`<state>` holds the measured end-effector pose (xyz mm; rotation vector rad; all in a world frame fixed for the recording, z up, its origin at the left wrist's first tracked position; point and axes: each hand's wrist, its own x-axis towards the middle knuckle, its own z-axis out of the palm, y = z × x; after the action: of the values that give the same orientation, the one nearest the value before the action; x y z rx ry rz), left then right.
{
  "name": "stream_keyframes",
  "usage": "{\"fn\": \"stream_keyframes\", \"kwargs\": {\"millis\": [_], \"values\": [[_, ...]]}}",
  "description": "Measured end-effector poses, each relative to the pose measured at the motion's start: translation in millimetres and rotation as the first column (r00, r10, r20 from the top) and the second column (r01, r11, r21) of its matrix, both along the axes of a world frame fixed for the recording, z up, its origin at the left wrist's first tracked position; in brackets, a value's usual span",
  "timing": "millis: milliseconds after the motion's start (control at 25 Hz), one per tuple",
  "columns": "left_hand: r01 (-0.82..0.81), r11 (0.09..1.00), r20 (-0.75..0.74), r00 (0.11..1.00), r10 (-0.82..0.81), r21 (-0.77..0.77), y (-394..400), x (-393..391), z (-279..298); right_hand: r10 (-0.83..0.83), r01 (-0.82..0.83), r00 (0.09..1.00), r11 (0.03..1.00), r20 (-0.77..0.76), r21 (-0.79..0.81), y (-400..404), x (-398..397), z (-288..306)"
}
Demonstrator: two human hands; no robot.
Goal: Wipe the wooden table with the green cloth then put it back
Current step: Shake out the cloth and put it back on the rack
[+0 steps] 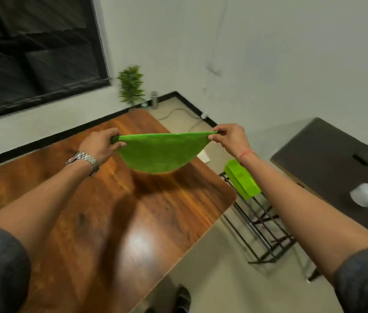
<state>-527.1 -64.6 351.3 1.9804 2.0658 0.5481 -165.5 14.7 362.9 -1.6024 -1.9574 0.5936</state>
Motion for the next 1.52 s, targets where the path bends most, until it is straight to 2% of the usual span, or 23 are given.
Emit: {"fn": "stream_keyframes", "kwargs": {"millis": [200, 400, 560, 720, 840, 1120, 1320, 1520], "values": [[0.227, 0.973, 0.104, 0.968, -0.230, 0.040, 49.8, 128.3, 7.3, -0.264, 0.263, 0.964, 0.964, 0.027, 0.043, -46.2, 136.0, 20.9], [0.405, 0.914, 0.290, 0.876, -0.386, -0.004, 79.3, 272.6, -0.9, -0.464, 0.463, 0.886, 0.885, 0.019, 0.044, -98.7, 265.3, 18.8], [0.522, 0.852, 0.335, 0.811, -0.480, -0.044, 90.3, 379.5, -24.7, -0.567, 0.568, 0.823, 0.823, -0.042, -0.003, -137.2, 353.9, -10.1], [0.599, 0.786, 0.310, 0.784, -0.537, -0.152, 100.3, 464.1, -75.3, -0.627, 0.619, 0.778, 0.776, -0.043, -0.120, -166.0, 422.3, -69.0], [0.603, 0.764, 0.264, 0.794, -0.548, -0.227, 104.4, 505.1, -127.7, -0.636, 0.618, 0.771, 0.757, -0.021, -0.214, -177.5, 451.2, -123.2], [0.571, 0.723, 0.154, 0.814, -0.560, -0.388, 122.6, 541.1, -258.2, -0.657, 0.601, 0.753, 0.692, -0.005, -0.399, -170.8, 473.9, -262.9], [0.573, 0.723, 0.142, 0.811, -0.567, -0.387, 144.5, 556.1, -324.8, -0.664, 0.616, 0.747, 0.674, 0.033, -0.407, -157.3, 478.7, -326.2], [0.596, 0.716, 0.135, 0.794, -0.593, -0.363, 154.3, 570.6, -360.3, -0.697, 0.635, 0.716, 0.627, 0.039, -0.450, -149.0, 481.1, -361.9]]}}
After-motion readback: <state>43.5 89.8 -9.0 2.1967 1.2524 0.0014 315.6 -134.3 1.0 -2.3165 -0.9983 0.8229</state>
